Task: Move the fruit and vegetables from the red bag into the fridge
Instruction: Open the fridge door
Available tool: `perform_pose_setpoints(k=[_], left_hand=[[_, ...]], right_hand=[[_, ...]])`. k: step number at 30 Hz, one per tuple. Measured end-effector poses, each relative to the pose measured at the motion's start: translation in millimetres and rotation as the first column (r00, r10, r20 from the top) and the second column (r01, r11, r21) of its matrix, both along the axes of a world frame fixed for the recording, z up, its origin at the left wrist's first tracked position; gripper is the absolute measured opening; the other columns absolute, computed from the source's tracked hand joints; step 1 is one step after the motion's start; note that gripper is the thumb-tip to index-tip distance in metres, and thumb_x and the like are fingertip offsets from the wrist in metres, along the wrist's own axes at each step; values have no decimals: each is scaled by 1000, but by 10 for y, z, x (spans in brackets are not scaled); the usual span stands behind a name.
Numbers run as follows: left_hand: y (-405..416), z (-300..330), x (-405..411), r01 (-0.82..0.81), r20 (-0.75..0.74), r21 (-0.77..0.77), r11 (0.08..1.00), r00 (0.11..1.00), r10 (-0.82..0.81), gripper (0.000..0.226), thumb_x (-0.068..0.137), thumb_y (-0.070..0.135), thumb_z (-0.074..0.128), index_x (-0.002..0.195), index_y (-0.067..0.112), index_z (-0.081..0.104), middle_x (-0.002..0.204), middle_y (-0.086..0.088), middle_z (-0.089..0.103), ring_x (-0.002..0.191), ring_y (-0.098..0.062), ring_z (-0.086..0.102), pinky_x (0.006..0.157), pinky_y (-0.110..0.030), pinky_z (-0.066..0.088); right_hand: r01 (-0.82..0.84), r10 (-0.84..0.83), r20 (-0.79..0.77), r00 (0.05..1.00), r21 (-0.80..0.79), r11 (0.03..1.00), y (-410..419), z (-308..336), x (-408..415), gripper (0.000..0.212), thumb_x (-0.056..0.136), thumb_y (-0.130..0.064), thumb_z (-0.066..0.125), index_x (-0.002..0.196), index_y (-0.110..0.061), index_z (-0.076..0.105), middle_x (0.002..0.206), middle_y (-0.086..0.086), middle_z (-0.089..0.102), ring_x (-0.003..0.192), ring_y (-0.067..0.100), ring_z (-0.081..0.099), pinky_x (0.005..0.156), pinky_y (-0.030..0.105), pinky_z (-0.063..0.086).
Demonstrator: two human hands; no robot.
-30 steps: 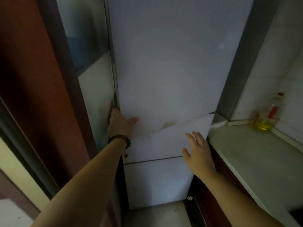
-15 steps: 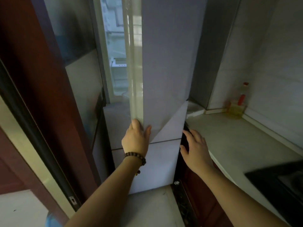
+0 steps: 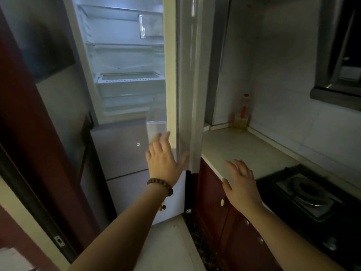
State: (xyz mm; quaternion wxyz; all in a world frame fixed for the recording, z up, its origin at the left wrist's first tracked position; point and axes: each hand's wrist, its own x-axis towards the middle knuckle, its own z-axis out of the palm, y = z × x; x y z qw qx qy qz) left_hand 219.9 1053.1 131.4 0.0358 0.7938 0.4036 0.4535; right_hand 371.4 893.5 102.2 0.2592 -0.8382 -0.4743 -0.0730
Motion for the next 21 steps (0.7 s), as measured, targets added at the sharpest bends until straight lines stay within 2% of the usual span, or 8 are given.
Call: perform_pose_setpoints(k=[3, 5, 7, 10, 13, 15, 18, 21], left_hand=[[228, 193, 52, 26, -75, -15, 1000, 997, -27, 100, 74, 65, 59, 149, 17, 12, 154, -16, 15, 141, -31, 14, 110, -50, 22], [390, 272, 127, 41, -177, -66, 997, 983, -52, 110, 73, 72, 53, 150, 20, -6, 157, -12, -4, 144, -27, -3, 113, -49, 11], [509, 292, 235, 65, -287, -125, 990, 953, -99, 113, 73, 77, 47, 148, 20, -15, 157, -7, -14, 144, -23, -14, 115, -49, 2], [536, 230, 418, 154, -358, -113, 982, 915, -185, 104, 77, 73, 45, 149, 17, -6, 158, -5, -1, 145, -20, -6, 117, -49, 2], [486, 187, 599, 230, -345, -16, 973, 912, -221, 91, 82, 67, 43, 149, 16, 8, 157, -6, 12, 145, -20, 0, 117, -47, 0], [467, 198, 723, 314, -329, 3, 950, 897, -295, 85, 84, 63, 43, 149, 17, 14, 156, -4, 16, 145, -19, 2, 118, -45, 3], [449, 244, 903, 475, -278, -58, 878, 837, -471, 80, 85, 60, 47, 148, 19, 19, 156, -1, 19, 145, -17, 4, 118, -41, 12], [421, 303, 1094, 553, -320, -117, 825, 766, -558, 79, 86, 60, 47, 149, 24, 16, 157, 4, 13, 145, -13, 0, 118, -41, 10]], right_hand=[[33, -33, -21, 999, 13, 999, -82, 6, 80, 56, 92, -24, 51, 144, -18, 31, 152, 8, 25, 142, 24, 16, 115, 47, 20], [58, -57, -47, 997, 26, 998, -116, 5, 132, 57, 93, -24, 51, 145, -18, 29, 153, 7, 23, 143, 23, 13, 116, 46, 18], [88, -85, -58, 995, 46, 995, -139, 13, 180, 57, 92, -23, 52, 144, -17, 31, 153, 8, 24, 143, 23, 14, 116, 45, 19], [128, -123, -76, 990, 76, 989, -154, 32, 238, 56, 91, -21, 54, 143, -16, 34, 152, 9, 26, 142, 24, 17, 114, 46, 23], [167, -159, -91, 983, 99, 981, -159, 40, 292, 55, 90, -19, 56, 141, -16, 37, 151, 11, 27, 141, 26, 19, 113, 46, 25], [200, -191, -92, 977, 99, 975, -160, 39, 336, 54, 90, -19, 56, 140, -17, 38, 151, 11, 28, 141, 26, 19, 113, 45, 24], [238, -227, -106, 968, 111, 965, -158, 55, 411, 54, 90, -21, 56, 140, -19, 37, 150, 9, 27, 141, 25, 17, 115, 44, 21], [287, -277, -93, 956, 122, 950, -164, 62, 499, 55, 89, -20, 58, 139, -20, 38, 149, 10, 30, 141, 26, 18, 115, 47, 20]])
